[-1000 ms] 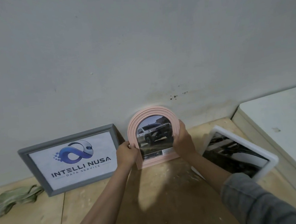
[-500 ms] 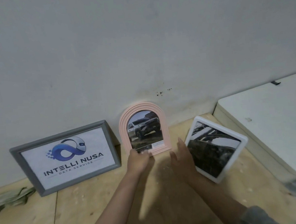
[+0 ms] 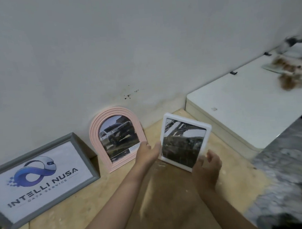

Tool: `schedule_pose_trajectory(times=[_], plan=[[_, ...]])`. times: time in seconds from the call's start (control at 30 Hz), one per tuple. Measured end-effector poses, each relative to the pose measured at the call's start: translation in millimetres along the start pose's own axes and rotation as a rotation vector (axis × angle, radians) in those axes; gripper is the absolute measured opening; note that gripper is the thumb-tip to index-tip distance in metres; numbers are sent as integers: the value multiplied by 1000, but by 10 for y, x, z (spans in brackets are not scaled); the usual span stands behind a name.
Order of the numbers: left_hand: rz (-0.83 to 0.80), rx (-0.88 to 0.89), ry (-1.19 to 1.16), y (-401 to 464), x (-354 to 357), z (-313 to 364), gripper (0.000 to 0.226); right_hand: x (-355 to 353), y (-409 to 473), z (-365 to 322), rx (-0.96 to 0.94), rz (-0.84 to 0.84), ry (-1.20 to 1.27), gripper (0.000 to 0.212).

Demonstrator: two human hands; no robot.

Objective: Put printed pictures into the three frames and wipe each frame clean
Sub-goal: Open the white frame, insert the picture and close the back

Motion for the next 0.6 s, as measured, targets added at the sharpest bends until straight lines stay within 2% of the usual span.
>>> schedule_pose_trajectory(times=[0.1, 0.2, 0.37, 0.47, 0.6], plan=[[-87, 67, 67, 104, 182, 206, 79, 13, 174, 38, 71, -107, -30, 42], [-143, 113, 49, 225, 346, 432, 82, 34, 292, 77, 16, -213, -44, 39], [-151, 169, 4, 426, 474, 555, 60, 31, 421, 73, -175, -286, -137, 10], [-146, 172, -40, 379, 424, 552, 56, -15, 447, 79, -303, -244, -148, 4], [-63, 138, -229, 281, 156, 447, 63, -136, 286, -48, -606, -196, -63, 6]])
Point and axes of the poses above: each hand's wrist, its own y-axis towards the middle knuckle, its own x-axis out of the palm, z = x × y, the point moved 3 cm from there along y, towards the middle knuckle, and after that the axes turned 13 degrees about -y, right-handed, at the moved point
